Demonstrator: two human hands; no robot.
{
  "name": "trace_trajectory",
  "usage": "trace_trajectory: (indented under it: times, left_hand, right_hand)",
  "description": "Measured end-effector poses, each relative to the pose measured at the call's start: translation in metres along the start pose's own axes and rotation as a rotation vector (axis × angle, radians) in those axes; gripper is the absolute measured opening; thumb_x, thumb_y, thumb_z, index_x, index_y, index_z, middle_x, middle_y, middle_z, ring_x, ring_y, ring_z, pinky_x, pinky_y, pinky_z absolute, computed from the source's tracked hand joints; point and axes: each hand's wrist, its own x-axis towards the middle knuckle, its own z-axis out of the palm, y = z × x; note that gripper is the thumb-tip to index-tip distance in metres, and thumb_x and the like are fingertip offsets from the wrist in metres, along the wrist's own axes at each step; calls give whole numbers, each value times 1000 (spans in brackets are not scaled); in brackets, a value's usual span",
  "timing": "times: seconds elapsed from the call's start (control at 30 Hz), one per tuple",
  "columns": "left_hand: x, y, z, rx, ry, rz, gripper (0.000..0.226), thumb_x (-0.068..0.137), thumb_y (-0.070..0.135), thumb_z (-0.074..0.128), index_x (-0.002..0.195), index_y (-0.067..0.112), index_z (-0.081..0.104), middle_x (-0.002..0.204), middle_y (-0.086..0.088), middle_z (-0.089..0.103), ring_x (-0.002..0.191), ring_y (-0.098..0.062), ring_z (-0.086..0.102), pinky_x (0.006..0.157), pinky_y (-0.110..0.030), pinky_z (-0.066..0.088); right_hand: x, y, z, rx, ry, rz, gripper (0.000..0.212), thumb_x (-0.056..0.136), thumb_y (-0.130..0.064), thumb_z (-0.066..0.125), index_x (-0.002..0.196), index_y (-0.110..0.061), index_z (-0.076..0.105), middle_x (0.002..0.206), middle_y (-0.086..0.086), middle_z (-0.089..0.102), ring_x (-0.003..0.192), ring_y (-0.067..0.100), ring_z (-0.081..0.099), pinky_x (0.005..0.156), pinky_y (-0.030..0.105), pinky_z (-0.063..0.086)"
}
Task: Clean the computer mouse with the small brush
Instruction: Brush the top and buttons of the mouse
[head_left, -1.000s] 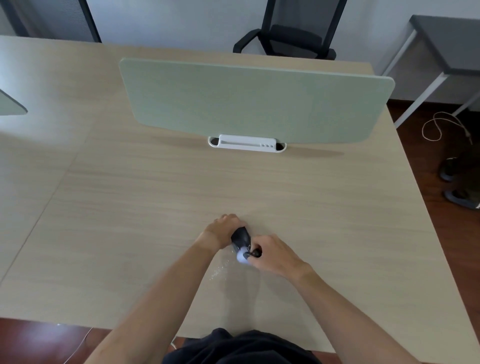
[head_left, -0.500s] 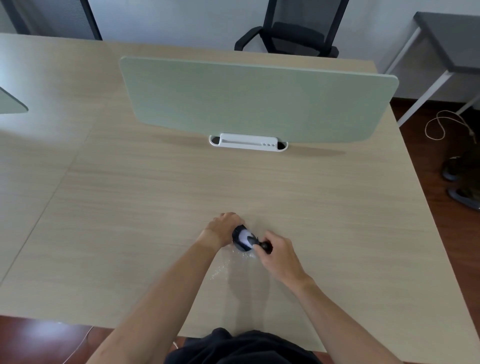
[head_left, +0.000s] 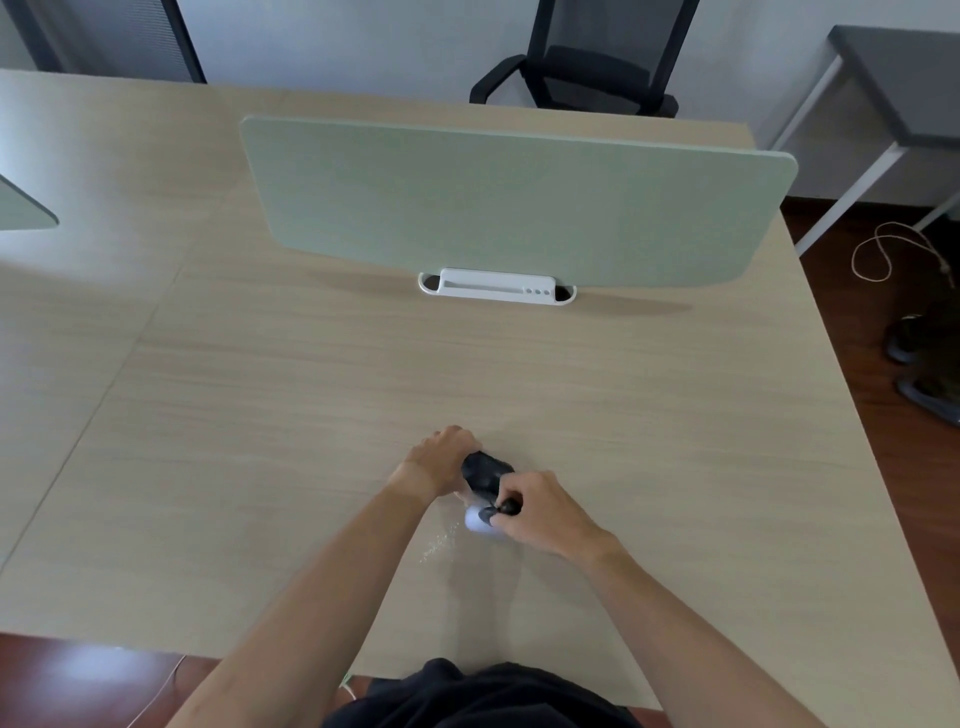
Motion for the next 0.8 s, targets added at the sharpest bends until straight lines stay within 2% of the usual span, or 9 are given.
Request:
trace_trajectory:
  times: [0.1, 0.17, 0.23, 0.33, 0.43, 0.5, 0.6, 0.7, 0.8]
  left_hand:
    - [0, 2, -1, -20, 3, -16, 21, 72, 13, 71, 91, 10, 63, 91, -4, 57, 86, -29, 61, 62, -33, 45]
    - [0, 2, -1, -21, 5, -29, 23, 71, 13, 73, 92, 12, 64, 92, -5, 58, 86, -29, 63, 59, -32, 44]
    - [1, 1, -1, -21, 3, -36, 34, 69, 19, 81, 96, 12, 63, 99, -5, 59, 93, -29, 63, 63, -33, 46]
    - [2, 1, -2, 25, -21, -40, 47, 68, 27, 86, 104, 11, 61, 110, -6, 57, 103, -29, 58, 77, -37, 51]
    - [3, -1, -1, 22, -30, -42, 48, 67, 27, 87, 103, 11, 61, 109, -7, 57, 102, -31, 60, 78, -38, 53]
    - [3, 0, -2, 9, -34, -48, 49, 67, 27, 86, 105, 11, 60, 109, -6, 56, 101, -30, 60, 79, -37, 53]
    - [2, 0, -3, -15, -21, -57, 49, 63, 32, 88, 98, 11, 61, 103, -5, 58, 95, -29, 62, 72, -36, 52]
    - [1, 0, -4, -36, -17, -79, 44, 64, 31, 87, 88, 12, 56, 98, -6, 59, 91, -30, 63, 65, -34, 47]
    - [0, 0, -5, -28, -29, -82, 47, 63, 34, 88, 91, 11, 58, 99, -6, 59, 91, -29, 63, 64, -33, 47]
  right_hand:
    - [-1, 1, 4, -31, 100, -56, 28, 81, -23, 71, 64, -24, 48, 62, -8, 55, 59, 17, 47, 55, 33, 41]
    - [-4, 3, 8, -162, 156, -98, 18, 85, -26, 69, 74, -21, 56, 73, -2, 64, 66, 21, 51, 59, 34, 45]
    - [-7, 7, 12, -243, 282, -114, 15, 86, -28, 69, 81, -15, 60, 77, 2, 67, 69, 26, 57, 58, 34, 45]
    - [-14, 15, 16, -196, 469, -126, 20, 77, -16, 75, 72, -12, 56, 62, 2, 60, 55, 28, 55, 48, 27, 34]
    - [-16, 17, 18, -157, 322, -168, 30, 77, -20, 72, 68, -23, 43, 59, -8, 49, 54, 23, 46, 49, 30, 37]
    - [-13, 17, 16, -181, 186, -164, 26, 78, -21, 68, 69, -23, 44, 64, -7, 53, 60, 23, 48, 54, 32, 42]
    - [-6, 20, 10, -251, 264, -143, 14, 76, -17, 74, 77, -15, 60, 74, 0, 66, 68, 28, 60, 57, 35, 49]
    - [-6, 24, 8, -270, 362, -149, 17, 70, -10, 79, 74, -13, 62, 70, 2, 65, 60, 28, 60, 52, 33, 48]
    - [-8, 19, 11, -309, 249, -210, 14, 74, -10, 69, 70, -12, 55, 67, 2, 61, 61, 29, 55, 52, 34, 45]
